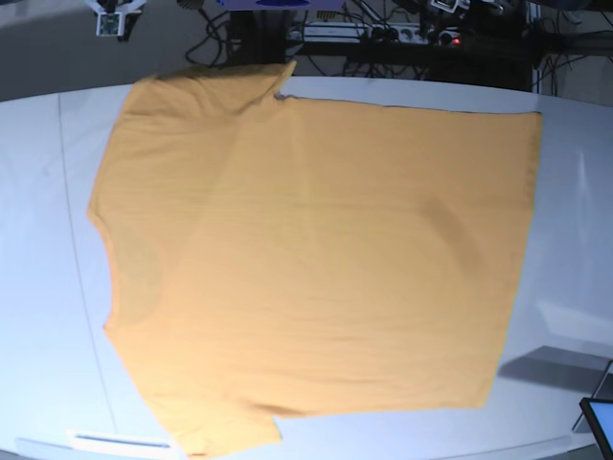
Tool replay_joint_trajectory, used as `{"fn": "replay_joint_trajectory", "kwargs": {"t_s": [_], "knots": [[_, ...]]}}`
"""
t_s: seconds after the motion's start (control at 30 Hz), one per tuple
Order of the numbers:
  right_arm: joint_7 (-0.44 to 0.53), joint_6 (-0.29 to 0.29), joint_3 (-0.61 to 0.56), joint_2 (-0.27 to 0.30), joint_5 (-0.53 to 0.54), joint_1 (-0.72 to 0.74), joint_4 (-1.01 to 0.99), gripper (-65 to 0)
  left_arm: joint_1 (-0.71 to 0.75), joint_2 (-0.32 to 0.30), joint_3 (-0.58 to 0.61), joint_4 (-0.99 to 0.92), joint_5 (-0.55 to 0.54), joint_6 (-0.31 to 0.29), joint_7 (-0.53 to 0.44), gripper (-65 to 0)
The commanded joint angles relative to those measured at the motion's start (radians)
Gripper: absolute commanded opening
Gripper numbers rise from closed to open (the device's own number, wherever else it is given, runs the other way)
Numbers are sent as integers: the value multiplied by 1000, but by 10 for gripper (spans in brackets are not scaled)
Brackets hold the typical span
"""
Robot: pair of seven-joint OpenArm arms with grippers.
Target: Fold the T-shirt properly
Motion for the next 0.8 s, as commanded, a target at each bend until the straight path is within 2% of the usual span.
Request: {"fn": "replay_joint_trajectory", "kwargs": {"t_s": [0.0, 0.37, 0.57, 0.77], "knots": [[20, -2, 4, 6, -3, -22, 17, -650, 18, 0, -4, 13, 0, 8, -21, -583], [15, -2, 95, 3, -3, -6, 152, -650, 34, 2, -26, 134, -3, 8, -20, -583], [-87, 0, 99, 3, -3, 47, 176, -650, 35, 29, -98, 196, -2, 8, -18, -583], [-92, 0, 99, 5, -3, 67, 193, -650, 31, 46, -136, 214, -2, 8, -15, -583]]}}
